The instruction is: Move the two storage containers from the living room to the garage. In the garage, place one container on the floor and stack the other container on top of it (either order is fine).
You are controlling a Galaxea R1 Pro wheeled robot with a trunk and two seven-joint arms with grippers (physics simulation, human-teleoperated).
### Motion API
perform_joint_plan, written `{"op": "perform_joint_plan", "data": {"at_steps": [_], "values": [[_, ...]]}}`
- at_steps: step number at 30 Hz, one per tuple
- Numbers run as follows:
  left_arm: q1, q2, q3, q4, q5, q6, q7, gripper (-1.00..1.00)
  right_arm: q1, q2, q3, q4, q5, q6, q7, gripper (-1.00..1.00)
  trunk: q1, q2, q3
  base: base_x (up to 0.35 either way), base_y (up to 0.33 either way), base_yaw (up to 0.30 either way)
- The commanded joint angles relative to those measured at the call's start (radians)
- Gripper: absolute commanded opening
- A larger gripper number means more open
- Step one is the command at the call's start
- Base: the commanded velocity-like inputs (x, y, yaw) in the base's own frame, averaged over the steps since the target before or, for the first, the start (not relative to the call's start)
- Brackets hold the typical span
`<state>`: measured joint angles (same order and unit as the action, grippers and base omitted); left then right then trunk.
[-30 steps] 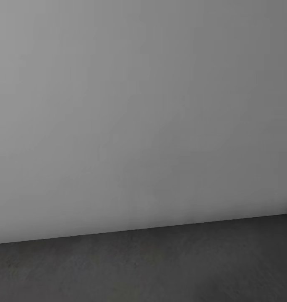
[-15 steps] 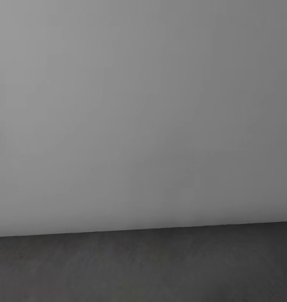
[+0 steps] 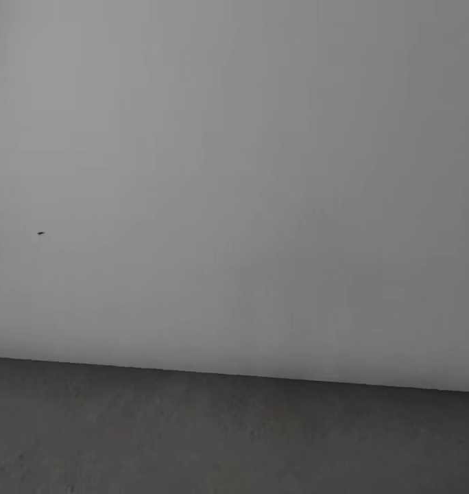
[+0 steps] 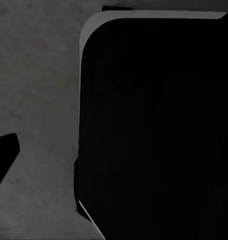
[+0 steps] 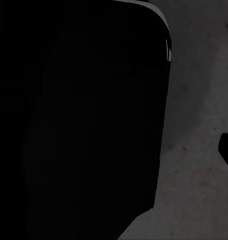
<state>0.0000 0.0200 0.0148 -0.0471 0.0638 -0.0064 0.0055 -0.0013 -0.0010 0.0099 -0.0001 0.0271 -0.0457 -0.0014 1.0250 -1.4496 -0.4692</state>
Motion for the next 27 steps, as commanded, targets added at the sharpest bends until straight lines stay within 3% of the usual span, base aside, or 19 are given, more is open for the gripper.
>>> {"op": "perform_joint_plan", "data": {"at_steps": [1,8,27], "values": [[0.0,0.0,0.001,-0.001,0.007,-0.001,0.001,1.0,0.0,0.0,0.0,0.0,0.008,-0.003,0.0,1.0,0.0,0.0,-0.001,0.0,0.0,0.3],[0.0,0.003,0.001,-0.001,0.005,0.0,0.001,1.0,0.0,0.002,-0.006,0.0,0.054,-0.006,0.0,1.0,0.0,0.0,-0.001,0.0,0.0,0.3],[0.0,0.001,0.001,-0.001,0.006,-0.001,0.001,1.0,0.0,0.003,-0.007,0.002,0.062,-0.012,0.0,1.0,0.0,0.0,-0.001,0.0,0.0,0.3]]}}
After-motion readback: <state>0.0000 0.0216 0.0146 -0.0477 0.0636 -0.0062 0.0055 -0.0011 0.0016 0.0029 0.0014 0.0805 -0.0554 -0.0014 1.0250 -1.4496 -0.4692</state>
